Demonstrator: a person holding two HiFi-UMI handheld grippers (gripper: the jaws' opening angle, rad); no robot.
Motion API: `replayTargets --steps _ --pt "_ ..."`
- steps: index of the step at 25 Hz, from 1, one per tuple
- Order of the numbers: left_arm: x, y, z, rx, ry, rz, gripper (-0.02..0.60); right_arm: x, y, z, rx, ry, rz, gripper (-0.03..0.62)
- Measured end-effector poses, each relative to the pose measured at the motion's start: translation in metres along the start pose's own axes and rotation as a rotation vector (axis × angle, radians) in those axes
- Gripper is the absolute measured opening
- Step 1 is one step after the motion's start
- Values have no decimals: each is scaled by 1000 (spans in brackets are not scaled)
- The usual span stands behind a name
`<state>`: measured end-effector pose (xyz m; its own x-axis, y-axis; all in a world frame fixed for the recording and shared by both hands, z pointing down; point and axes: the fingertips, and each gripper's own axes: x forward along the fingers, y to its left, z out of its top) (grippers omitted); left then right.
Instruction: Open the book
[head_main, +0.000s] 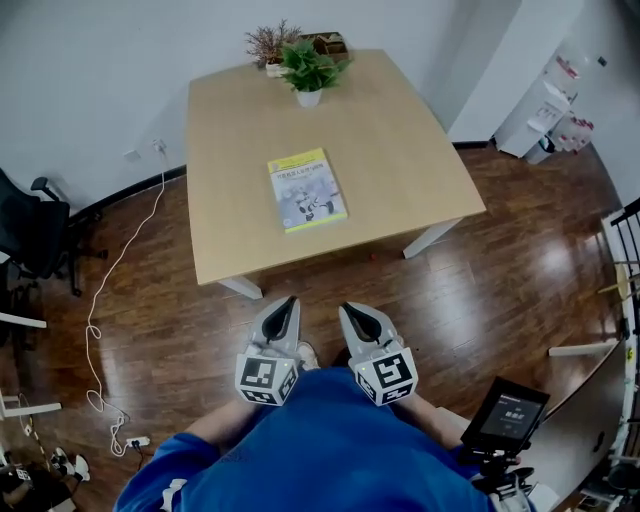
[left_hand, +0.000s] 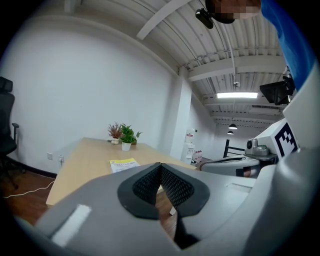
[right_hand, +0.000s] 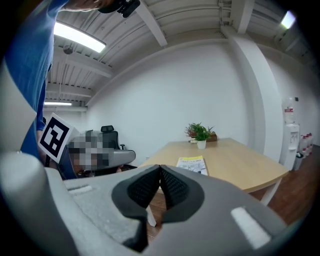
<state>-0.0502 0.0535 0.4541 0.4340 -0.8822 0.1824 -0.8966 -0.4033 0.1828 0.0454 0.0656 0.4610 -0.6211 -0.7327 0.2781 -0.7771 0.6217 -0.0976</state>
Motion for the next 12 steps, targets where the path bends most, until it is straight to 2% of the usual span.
replayTargets --steps 4,12 --pt "7 34 -2 -9 5 8 6 35 6 4 -2 1 4 3" --pt "45 56 4 -21 8 39 6 74 -18 14 -5 2 34 3"
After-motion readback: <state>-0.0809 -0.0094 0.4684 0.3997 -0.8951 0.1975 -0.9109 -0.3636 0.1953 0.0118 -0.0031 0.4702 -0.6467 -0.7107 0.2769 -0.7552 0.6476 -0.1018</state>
